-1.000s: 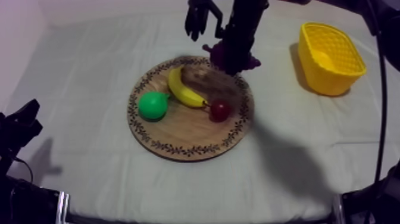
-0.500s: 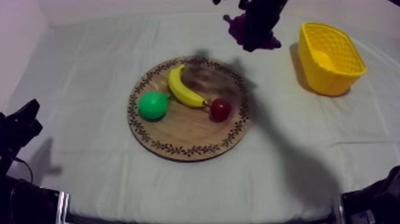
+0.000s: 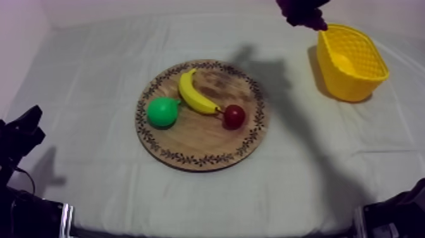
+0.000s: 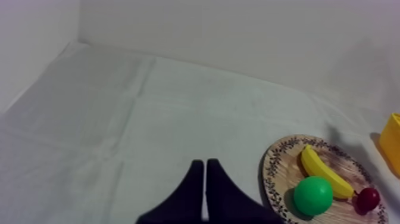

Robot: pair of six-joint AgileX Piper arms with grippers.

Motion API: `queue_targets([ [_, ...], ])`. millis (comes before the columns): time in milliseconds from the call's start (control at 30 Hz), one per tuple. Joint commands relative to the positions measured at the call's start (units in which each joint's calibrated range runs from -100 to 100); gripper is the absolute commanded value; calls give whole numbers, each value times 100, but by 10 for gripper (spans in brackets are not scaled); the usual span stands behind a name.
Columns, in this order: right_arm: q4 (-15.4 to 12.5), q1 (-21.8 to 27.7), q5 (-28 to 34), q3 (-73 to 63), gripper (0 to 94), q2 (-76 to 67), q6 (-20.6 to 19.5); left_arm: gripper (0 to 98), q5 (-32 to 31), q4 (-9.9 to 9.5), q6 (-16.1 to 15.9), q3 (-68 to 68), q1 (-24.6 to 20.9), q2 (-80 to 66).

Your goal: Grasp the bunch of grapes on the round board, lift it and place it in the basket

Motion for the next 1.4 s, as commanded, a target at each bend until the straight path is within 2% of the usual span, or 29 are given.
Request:
queue_targets([
  [0, 9, 112, -42, 23, 342, -69, -50, 1, -1, -2, 1, -2, 0, 0],
  [533, 247, 918, -592, 275, 344, -411, -570, 1, -1, -2, 1, -2, 0, 0],
  [900, 562, 1404, -1043, 443, 344, -139, -1064, 1, -1, -2, 1, -2, 0, 0],
  [1367, 506, 1766, -1323, 721, 349, 519, -1525, 1, -1, -2, 1, -2, 0, 0],
])
